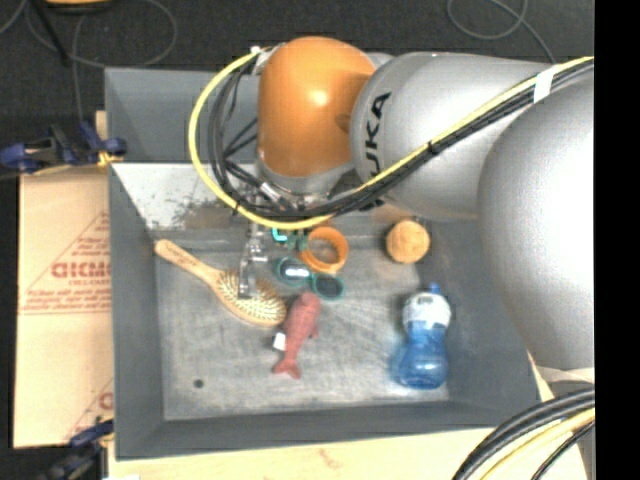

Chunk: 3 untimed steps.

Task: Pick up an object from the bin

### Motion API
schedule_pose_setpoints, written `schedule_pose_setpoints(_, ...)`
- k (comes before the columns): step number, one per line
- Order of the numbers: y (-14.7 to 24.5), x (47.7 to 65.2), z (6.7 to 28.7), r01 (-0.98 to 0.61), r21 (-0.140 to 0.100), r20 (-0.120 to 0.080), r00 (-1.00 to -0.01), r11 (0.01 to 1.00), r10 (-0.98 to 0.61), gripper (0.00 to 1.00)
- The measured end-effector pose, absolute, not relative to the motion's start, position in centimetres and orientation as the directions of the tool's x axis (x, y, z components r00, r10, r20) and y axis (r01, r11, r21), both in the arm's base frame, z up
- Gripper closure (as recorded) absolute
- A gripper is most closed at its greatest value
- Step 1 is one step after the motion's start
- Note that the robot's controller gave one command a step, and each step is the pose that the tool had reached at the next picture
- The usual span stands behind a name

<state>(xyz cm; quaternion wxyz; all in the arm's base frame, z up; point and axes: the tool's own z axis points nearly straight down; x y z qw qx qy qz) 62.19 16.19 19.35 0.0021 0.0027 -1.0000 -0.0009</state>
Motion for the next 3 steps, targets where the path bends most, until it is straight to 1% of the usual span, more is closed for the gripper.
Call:
schedule_pose_setpoints(1,16.1,62.3,19.8,-0.002,0.003,-0.002,-1.0,1.0,-0.002,0.0)
schedule_pose_setpoints(2,19.1,64.2,13.3,0.084,0.005,-0.008,-0.996,0.996,0.084,0.0)
schedule_pose_setpoints(3,20.6,64.7,12.3,0.133,0.001,0.002,-0.991,0.991,0.133,0.0)
